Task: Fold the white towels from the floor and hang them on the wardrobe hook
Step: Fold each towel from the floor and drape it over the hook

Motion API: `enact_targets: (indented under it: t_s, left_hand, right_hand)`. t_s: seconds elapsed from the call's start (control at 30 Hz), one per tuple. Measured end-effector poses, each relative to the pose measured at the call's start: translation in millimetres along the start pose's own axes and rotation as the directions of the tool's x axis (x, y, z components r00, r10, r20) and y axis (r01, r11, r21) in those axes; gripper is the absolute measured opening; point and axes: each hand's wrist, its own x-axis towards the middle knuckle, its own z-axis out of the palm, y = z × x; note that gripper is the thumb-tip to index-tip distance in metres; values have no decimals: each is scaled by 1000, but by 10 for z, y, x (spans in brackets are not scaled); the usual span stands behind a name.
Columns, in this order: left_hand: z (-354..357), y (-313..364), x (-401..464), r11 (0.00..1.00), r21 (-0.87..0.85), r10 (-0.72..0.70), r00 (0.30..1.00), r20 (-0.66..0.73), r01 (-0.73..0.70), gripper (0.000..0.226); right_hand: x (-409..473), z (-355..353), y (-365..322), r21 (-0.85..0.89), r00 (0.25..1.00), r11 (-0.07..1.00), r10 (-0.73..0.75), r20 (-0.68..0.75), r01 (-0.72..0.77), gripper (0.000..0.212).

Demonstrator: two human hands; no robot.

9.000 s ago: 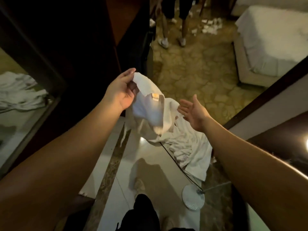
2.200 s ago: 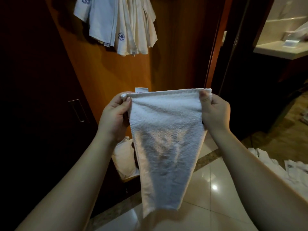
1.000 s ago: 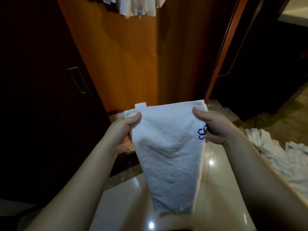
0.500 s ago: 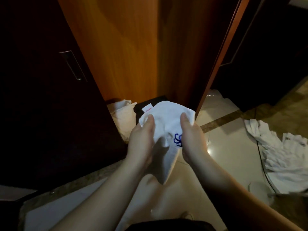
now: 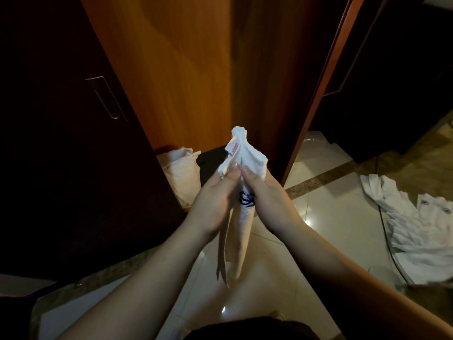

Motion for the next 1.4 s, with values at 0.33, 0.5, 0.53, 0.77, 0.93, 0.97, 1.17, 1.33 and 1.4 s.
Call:
enact_targets:
  t_s: [0.33, 0.5, 0.53, 0.77, 0.93, 0.97, 1.17, 1.33, 1.4]
  left_hand:
    - [-78, 216, 114, 976, 193, -146, 961, 234, 101, 77]
    - [-71, 317, 145, 922, 355, -250, 938, 239, 155, 113]
    - [-63, 333, 151, 906, 382, -280, 934, 223, 181, 119]
    - [-179, 473, 155, 963, 265, -97, 974, 203, 41, 92]
    - [-232, 469, 249, 964, 239, 172, 959, -225, -117, 47]
    - [-244, 460, 277, 966, 244, 151, 958, -245, -90, 46]
    - [-325, 331, 369, 1000, 11, 9, 987, 159, -11, 42]
    - [-224, 269, 403, 998, -59, 4, 970, 243, 10, 57]
    - [-129, 276, 414, 998, -46, -31, 961, 274, 45, 51]
  right_hand:
    - [95, -159, 7, -324, 966, 936, -56, 254, 139, 113]
    - [101, -56, 108, -437, 987, 885, -133, 93, 161, 102]
    - [84, -31, 122, -419, 986, 893, -150, 68, 165, 91]
    - [108, -243, 80, -59, 994, 994, -100, -48, 97, 37]
    - [232, -438, -109, 266, 999, 963, -51, 12, 46, 45]
    - [246, -463, -175, 305, 997, 950, -75, 30, 62, 49]
    - [275, -638, -621, 244, 992, 962, -126, 1, 122, 43]
    - [393, -756, -892, 246, 979, 949, -182, -87, 199, 46]
    - [441, -804, -982, 234, 971, 943, -215, -107, 235, 49]
